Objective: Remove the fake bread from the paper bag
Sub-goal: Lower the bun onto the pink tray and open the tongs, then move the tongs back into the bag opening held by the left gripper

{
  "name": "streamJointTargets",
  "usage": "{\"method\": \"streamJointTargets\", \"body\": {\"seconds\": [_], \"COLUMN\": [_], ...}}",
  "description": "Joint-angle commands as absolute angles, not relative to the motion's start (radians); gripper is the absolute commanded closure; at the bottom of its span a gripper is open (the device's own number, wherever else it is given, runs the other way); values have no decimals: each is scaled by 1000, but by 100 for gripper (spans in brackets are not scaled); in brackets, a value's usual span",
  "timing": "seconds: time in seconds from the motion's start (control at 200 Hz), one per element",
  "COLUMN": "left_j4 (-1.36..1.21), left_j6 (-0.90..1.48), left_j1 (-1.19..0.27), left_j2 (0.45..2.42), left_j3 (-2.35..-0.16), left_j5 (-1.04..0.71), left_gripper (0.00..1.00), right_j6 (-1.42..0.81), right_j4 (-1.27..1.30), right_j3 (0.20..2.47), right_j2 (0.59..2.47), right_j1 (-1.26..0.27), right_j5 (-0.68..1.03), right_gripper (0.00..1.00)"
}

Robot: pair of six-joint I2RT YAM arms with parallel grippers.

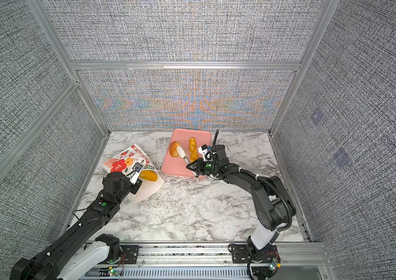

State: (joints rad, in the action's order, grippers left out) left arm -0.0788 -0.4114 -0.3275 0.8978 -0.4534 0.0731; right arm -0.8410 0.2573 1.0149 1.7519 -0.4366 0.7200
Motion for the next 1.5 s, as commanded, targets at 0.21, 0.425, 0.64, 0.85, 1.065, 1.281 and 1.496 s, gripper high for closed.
{"method": "streamJointTargets", "body": {"seconds": [0.21, 0.425, 0.64, 0.85, 1.065, 1.281, 1.496], "left_j4": [-73, -91, -100, -99, -104, -91, -95], "left_j6": [-426, -425, -416, -414, -407, -411, -405], "left_j1": [-327, -327, -328, -327, -327, -328, -328], "left_j2": [884, 890, 893, 876, 870, 856, 861], "left_j3": [-443, -437, -433, -425, -425, -426, -423], "left_j5": [28, 36, 41, 37, 31, 23, 19], "left_gripper": [100, 100, 100, 100, 100, 100, 100], "right_j6": [-1039, -904, -856, -767, -694, -649, -570], "right_j4": [466, 262, 146, 8, -106, -148, -187], "right_j3": [1048, 1071, 1072, 1083, 1154, 1184, 1035], "right_j2": [1940, 1911, 1850, 1768, 1716, 1647, 1428], "right_j1": [-400, -392, -366, -364, -395, -503, -662], "right_j5": [712, 656, 610, 563, 543, 532, 425], "right_gripper": [100, 79, 62, 57, 66, 71, 71]}}
